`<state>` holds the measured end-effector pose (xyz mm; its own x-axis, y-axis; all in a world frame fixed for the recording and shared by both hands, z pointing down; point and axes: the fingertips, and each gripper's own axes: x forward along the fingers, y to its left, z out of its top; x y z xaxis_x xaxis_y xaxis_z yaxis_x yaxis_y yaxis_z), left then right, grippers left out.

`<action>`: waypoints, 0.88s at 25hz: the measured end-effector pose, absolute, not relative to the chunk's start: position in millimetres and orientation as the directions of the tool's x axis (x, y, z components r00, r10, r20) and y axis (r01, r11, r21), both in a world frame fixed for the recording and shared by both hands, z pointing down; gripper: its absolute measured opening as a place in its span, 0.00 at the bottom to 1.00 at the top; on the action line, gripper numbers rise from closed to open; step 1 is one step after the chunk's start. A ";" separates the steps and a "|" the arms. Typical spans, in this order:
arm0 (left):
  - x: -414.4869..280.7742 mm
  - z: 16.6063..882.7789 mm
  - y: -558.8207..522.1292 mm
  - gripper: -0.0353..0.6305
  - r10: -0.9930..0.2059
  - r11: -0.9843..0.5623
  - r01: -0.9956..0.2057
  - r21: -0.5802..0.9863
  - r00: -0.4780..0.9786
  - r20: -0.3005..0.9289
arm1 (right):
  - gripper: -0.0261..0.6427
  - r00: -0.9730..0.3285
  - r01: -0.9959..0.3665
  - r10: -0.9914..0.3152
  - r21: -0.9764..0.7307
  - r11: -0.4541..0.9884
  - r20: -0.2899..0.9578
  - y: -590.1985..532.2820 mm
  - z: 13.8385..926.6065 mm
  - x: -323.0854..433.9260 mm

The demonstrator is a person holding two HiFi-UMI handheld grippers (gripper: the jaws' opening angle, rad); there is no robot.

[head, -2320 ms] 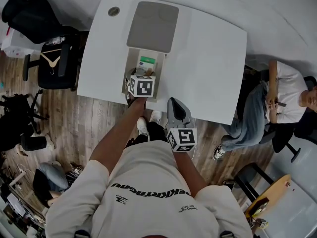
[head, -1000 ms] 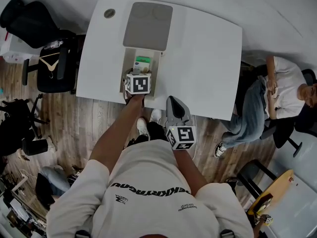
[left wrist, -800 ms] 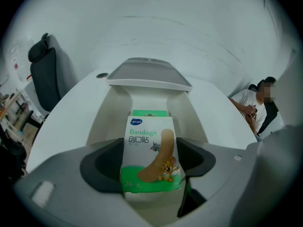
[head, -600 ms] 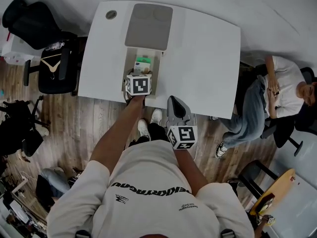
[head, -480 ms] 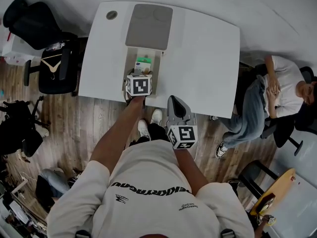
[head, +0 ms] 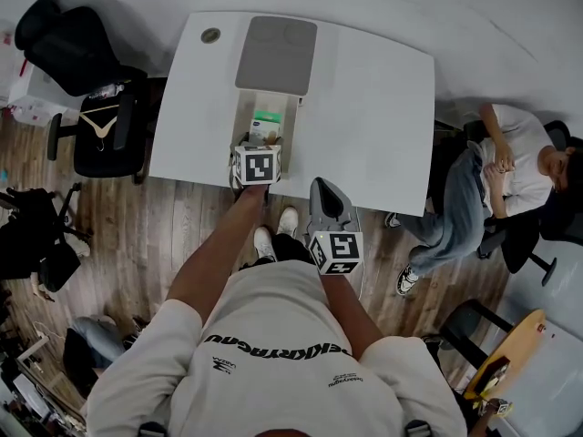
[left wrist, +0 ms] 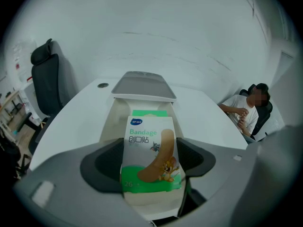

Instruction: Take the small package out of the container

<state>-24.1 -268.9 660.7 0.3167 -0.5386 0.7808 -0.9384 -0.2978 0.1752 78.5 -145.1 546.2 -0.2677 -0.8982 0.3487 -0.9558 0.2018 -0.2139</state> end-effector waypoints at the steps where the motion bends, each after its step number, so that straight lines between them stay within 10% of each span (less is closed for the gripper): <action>1: -23.3 657.2 -267.0 0.59 -0.542 -0.300 -0.937 0.178 0.321 0.777 | 0.04 -0.266 -0.956 -0.899 -0.213 0.201 0.347 -143.4 544.3 78.6; 22: -39.3 596.7 -229.5 0.59 -0.631 -0.335 -0.914 0.227 0.397 0.667 | 0.04 -0.239 -0.966 -0.923 -0.169 0.194 0.303 -125.5 514.6 66.2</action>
<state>-39.3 -229.5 596.7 0.3970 -0.6306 0.6669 -0.9143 -0.3352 0.2273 66.2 -125.5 514.6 -0.2387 -0.9227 0.3029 -0.9662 0.1944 -0.1694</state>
